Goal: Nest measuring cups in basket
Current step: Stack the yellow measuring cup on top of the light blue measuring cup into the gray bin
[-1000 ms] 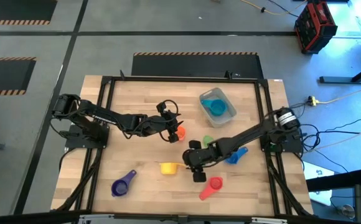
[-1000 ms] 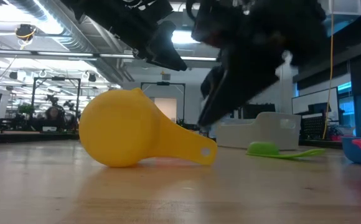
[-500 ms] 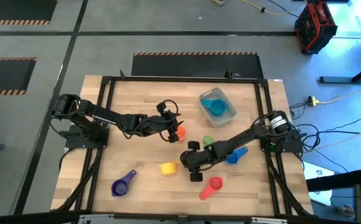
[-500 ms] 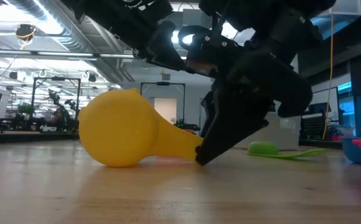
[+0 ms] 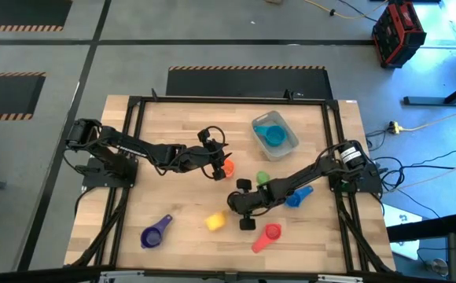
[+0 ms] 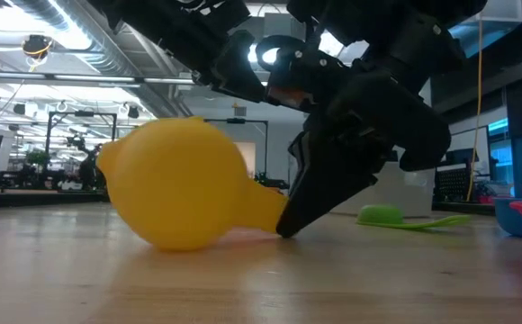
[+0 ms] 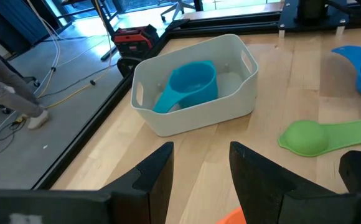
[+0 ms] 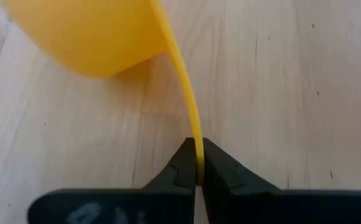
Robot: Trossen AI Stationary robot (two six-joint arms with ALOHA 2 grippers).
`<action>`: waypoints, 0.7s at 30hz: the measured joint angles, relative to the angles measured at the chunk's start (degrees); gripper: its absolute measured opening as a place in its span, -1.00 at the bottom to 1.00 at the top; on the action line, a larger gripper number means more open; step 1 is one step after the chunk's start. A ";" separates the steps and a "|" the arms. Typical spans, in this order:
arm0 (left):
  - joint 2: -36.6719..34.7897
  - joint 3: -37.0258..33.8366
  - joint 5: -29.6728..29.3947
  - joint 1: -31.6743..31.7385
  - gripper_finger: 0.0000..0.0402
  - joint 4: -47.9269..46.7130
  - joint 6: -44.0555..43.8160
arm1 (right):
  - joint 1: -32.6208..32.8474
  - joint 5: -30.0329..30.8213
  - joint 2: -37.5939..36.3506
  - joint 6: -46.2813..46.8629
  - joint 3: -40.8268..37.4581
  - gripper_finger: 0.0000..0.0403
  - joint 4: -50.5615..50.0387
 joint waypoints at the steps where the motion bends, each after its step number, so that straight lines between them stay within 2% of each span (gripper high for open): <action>1: 0.00 0.00 -0.01 0.00 -0.26 0.00 0.00 | 0.00 0.01 0.00 -0.35 0.00 -0.95 -0.02; 14: -2.14 0.08 0.26 0.00 -0.26 1.37 -0.35 | 0.20 0.01 -6.77 -4.24 0.00 -0.97 -9.96; 16: -3.46 0.04 2.11 0.00 -0.26 1.05 -0.35 | 0.20 0.04 -8.63 -5.12 0.00 -0.97 -12.20; 21: -8.86 0.02 12.08 0.02 -0.26 0.23 -0.32 | 0.22 2.80 -13.97 -8.21 -0.02 -0.97 -19.18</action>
